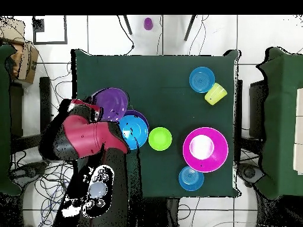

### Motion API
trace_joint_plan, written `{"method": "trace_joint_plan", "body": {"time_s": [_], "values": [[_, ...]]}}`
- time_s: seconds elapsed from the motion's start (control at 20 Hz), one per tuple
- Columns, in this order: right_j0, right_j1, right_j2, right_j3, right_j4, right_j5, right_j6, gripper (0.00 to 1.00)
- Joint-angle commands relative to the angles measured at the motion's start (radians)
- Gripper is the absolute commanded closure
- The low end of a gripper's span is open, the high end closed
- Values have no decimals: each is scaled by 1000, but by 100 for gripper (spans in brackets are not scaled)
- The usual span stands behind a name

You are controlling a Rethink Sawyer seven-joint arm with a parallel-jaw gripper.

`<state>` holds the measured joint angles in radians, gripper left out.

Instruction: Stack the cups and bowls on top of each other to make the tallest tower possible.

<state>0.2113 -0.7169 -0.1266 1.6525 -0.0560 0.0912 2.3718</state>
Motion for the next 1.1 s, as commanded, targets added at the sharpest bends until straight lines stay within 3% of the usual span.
{"method": "trace_joint_plan", "body": {"time_s": [0.05,0.2,0.35,1.1], "values": [[-53,-1,43,50,17,-13,116,100],[-81,-92,89,57,43,135,74,100],[-85,-113,85,70,57,156,86,100],[82,56,-78,-71,152,94,151,100]]}}
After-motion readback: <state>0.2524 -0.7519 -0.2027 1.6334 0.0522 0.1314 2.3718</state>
